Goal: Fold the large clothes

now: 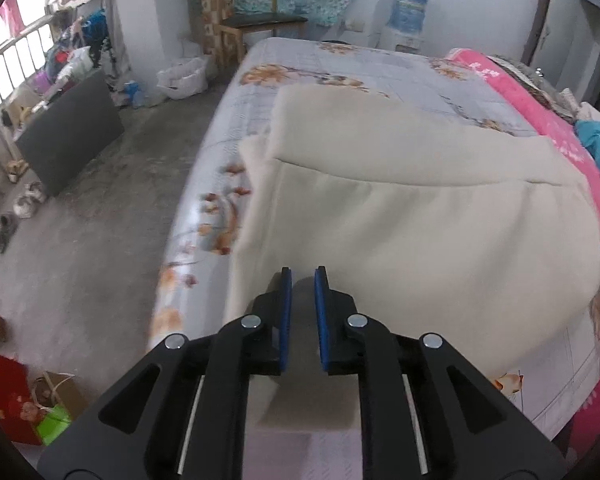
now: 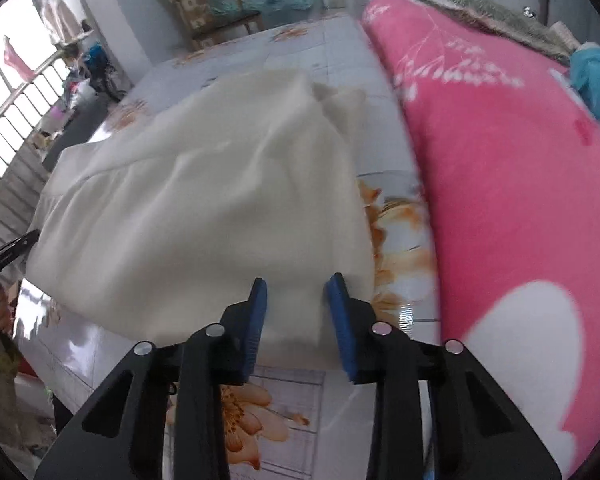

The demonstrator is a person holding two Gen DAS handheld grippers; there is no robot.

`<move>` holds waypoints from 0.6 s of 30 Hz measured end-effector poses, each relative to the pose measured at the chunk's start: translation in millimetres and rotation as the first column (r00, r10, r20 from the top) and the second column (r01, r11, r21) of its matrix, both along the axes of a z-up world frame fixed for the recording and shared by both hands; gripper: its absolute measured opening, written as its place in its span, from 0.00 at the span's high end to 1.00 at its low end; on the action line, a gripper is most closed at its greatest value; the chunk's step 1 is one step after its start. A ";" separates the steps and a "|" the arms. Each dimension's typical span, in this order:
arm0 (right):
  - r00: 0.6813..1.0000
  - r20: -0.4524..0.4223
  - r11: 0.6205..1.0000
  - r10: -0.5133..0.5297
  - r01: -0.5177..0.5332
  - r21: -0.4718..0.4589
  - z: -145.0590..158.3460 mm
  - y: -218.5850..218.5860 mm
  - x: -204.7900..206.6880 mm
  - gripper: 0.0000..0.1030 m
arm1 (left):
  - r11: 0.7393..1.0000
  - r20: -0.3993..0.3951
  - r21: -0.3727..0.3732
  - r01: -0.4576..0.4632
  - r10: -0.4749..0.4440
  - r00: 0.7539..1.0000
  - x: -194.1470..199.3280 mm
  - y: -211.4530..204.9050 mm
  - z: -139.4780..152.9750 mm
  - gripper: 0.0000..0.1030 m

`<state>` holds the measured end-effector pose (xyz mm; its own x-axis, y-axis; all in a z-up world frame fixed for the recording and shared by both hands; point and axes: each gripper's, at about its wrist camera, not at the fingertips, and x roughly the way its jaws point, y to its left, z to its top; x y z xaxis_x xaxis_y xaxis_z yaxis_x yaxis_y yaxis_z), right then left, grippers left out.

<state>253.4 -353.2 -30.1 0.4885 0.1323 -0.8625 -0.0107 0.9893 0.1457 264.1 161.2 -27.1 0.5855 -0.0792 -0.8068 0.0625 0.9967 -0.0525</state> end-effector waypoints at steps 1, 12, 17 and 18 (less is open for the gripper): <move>1.000 0.007 0.996 -0.030 0.030 -0.081 14.4 4.4 3.0 0.70 | 1.000 0.005 0.003 0.001 -0.001 1.000 0.4 1.0 6.0 0.88; 0.987 0.079 0.988 0.141 -0.136 -0.068 29.3 91.5 135.9 0.58 | 0.998 0.002 0.052 0.030 -0.030 1.000 108.1 -59.0 26.4 0.72; 0.999 -0.019 0.998 0.029 -0.030 -0.053 -0.6 80.3 165.1 0.52 | 0.994 -0.046 0.082 -0.078 0.082 0.996 122.7 -39.2 6.1 0.67; 1.000 0.006 0.996 0.002 -0.001 -0.086 10.6 83.3 154.6 0.52 | 0.993 -0.025 0.086 -0.084 0.086 0.996 116.9 -38.9 15.3 0.69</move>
